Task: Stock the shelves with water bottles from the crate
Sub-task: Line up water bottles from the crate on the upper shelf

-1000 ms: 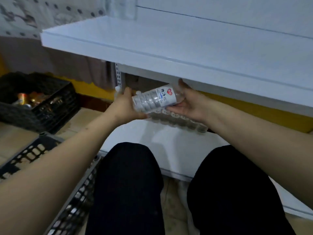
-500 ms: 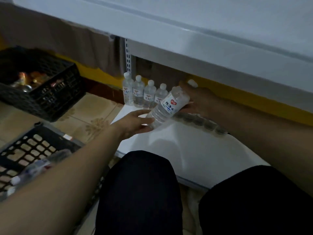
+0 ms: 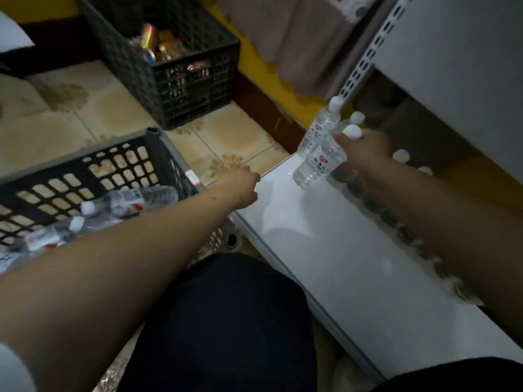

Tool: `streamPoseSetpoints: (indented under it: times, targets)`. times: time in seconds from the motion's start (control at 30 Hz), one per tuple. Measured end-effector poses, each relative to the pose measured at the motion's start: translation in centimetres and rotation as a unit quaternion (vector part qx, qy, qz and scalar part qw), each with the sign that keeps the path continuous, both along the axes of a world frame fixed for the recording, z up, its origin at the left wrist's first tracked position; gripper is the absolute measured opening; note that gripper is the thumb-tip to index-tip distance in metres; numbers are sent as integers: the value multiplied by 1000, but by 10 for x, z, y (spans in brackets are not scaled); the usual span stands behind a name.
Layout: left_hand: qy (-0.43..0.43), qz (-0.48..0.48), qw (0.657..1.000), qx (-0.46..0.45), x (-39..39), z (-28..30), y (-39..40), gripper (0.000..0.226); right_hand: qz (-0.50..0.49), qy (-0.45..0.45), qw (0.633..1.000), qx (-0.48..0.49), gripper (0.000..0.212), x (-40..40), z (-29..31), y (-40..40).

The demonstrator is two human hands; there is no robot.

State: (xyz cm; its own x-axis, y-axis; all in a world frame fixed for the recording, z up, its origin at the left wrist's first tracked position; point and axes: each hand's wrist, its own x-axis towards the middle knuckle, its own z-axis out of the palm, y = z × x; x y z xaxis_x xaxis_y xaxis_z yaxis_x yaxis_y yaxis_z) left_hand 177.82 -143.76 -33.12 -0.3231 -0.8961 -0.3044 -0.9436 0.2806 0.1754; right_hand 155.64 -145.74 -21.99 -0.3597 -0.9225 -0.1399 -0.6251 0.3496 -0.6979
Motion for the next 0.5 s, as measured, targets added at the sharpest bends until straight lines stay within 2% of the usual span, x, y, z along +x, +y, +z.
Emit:
streamPoseSetpoints:
  times: [0.07,0.2,0.5]
  targets:
    - [-42,-33,999,10,14,-11,-8,49,-17,48,999,12,53,9,-5,-18]
    - [-40,-119,988,90,33,-24,-23,55,33,72,997,0,40,22,-24,-52]
    - [17,-133,991,25,45,-34,-23,53,-45,141,989,-8,55,35,-49,-94]
